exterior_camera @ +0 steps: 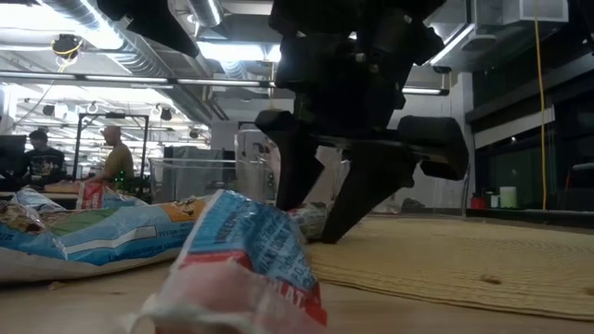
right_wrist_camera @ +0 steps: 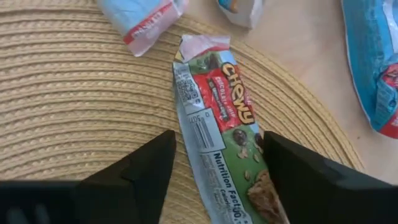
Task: Pick and place Granola Bars by type
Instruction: Put the red green granola bar into the right transparent bin
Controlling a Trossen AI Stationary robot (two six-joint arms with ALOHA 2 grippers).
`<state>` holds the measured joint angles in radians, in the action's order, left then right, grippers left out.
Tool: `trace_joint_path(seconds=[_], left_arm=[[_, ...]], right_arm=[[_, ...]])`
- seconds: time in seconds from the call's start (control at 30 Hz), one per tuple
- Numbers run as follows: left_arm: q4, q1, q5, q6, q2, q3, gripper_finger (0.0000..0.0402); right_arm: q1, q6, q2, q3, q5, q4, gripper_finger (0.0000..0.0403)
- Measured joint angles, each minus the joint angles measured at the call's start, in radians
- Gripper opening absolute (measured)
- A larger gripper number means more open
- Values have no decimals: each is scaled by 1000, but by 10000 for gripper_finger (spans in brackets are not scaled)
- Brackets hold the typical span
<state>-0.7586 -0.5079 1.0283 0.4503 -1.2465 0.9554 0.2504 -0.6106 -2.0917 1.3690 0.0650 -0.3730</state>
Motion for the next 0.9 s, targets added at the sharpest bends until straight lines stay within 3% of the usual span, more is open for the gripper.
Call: trace_joint_path(seconds=[0.23,0.43,0.9], left_arm=[[0,0,0,0,0,0,102],[0,0,0,0,0,0,102],[0,0,-1,11,0,0,102]], right_arm=[[1,-1,-9,40,-16,-27,150],[0,2,-10,93,-50,-88,100],[46,26,-8,118,-48,-172,71]])
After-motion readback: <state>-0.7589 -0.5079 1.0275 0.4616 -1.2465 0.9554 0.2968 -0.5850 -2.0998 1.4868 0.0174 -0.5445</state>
